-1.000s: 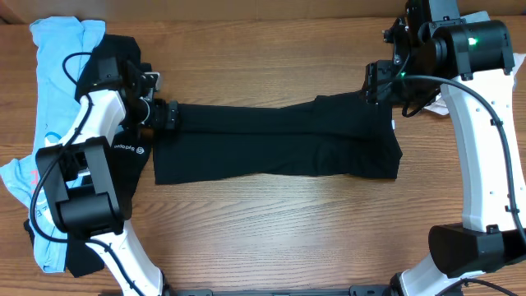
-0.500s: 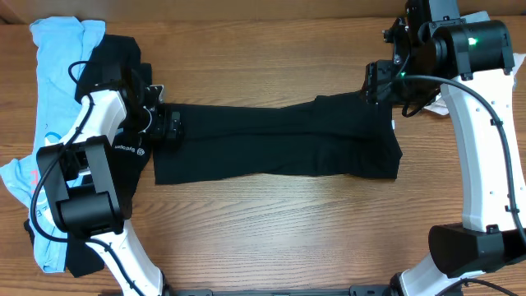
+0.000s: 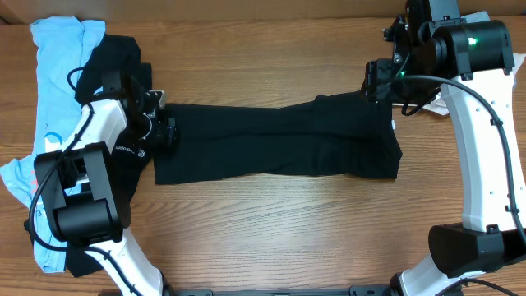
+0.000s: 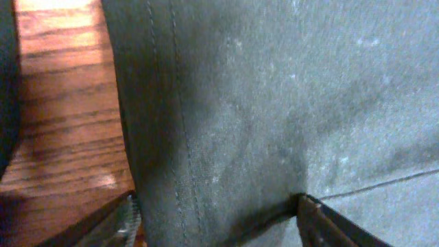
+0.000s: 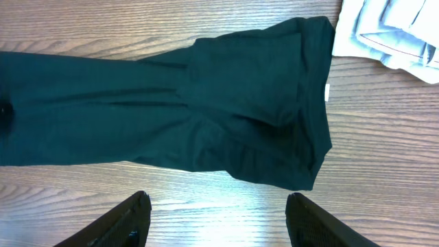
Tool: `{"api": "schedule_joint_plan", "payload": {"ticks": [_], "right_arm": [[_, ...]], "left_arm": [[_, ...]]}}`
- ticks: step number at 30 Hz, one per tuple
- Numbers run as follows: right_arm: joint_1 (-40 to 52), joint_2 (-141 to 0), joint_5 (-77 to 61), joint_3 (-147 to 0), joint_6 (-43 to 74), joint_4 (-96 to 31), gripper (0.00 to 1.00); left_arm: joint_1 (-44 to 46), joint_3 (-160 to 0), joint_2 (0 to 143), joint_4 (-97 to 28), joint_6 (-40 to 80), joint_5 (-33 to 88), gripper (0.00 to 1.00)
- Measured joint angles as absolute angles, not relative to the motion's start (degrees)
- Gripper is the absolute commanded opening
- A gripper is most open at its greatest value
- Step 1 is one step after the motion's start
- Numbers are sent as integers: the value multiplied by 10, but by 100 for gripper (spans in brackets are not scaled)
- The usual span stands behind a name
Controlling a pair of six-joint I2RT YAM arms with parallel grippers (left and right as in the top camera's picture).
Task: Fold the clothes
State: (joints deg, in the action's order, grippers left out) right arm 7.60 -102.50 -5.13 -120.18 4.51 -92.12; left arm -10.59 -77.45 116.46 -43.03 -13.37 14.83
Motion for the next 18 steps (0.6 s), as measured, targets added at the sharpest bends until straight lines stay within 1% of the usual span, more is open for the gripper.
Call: {"api": "schedule_joint_plan", "payload": {"ticks": [4,5,6,7,8,11,14,18], "right_arm": [[76,-1025,-51,-1202,45,-921,67],[76,-1025,-51,-1202,45,-921,67],[76,-1025,-51,-1202,45,-921,67],[76,-1025,-51,-1202,45,-922,67],[76,-1025,-51,-1202,45,-921,67],[76,-1025,-51,-1202,45,-920,66],[76,-1025,-51,-1202,45,-913,63],[76,-1025,-60,-1202,45,-899,61]], "left_arm": [[-106,-765,1161,-433,-125,149,53],[-106,-764,1160,-433,-122,148,47],[-106,-764,1160,-434,-120,149,39],[-106,-762,1160,-435,-118,150,29],[-106,-761,1160,-435,-117,150,4],[-106,-756,1162,-438,-104,160,4],[-107,-764,1164,-454,-91,168,4],[-112,-805,1185,-531,-83,180,4]]}}
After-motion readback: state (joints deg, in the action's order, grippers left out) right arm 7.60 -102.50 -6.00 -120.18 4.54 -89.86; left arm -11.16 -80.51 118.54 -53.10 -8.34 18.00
